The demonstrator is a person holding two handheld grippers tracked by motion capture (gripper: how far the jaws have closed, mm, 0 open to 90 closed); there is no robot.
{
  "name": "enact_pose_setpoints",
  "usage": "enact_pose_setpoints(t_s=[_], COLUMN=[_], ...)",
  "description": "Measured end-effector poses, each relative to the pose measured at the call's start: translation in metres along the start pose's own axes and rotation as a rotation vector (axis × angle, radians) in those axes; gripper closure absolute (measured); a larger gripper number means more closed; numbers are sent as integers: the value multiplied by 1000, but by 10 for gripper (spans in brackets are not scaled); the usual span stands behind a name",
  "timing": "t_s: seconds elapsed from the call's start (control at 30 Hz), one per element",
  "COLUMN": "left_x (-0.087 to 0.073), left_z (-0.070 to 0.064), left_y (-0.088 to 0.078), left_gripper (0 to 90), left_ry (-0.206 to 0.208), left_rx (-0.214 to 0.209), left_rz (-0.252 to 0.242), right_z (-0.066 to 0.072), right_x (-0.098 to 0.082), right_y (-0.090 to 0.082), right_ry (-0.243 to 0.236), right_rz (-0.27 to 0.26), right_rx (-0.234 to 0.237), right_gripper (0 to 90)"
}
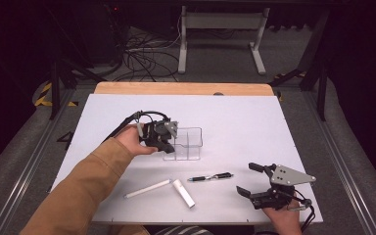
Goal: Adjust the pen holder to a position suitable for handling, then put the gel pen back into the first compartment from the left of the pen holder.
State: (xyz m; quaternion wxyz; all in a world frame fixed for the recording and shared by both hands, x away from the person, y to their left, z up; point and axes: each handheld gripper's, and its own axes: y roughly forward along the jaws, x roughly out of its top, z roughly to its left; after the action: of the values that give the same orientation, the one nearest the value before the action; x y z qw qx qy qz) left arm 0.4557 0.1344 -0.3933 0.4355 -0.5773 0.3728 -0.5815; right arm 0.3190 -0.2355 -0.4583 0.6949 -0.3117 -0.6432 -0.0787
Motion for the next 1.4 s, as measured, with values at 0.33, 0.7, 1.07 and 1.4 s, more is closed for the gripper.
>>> enact_pose_setpoints(t_s=[0.33, 0.7, 1.07, 1.4], left_x=[-3, -4, -24, -28], left_z=[1, -5, -22, -34], left_y=[0, -13, -49, -59], left_gripper=[878, 627, 490, 361], left_ry=[35, -23, -95, -118], left_rx=[-16, 8, 97, 174], left_rz=[-11, -30, -228, -321], right_z=[0, 0, 0, 1], right_x=[0, 0, 0, 1], right_y=[0, 0, 1, 1], right_ry=[0, 2, 1, -2], right_rz=[0, 0, 2, -5], right_rx=[2, 2, -2, -8], right_gripper=[120, 119, 116, 106])
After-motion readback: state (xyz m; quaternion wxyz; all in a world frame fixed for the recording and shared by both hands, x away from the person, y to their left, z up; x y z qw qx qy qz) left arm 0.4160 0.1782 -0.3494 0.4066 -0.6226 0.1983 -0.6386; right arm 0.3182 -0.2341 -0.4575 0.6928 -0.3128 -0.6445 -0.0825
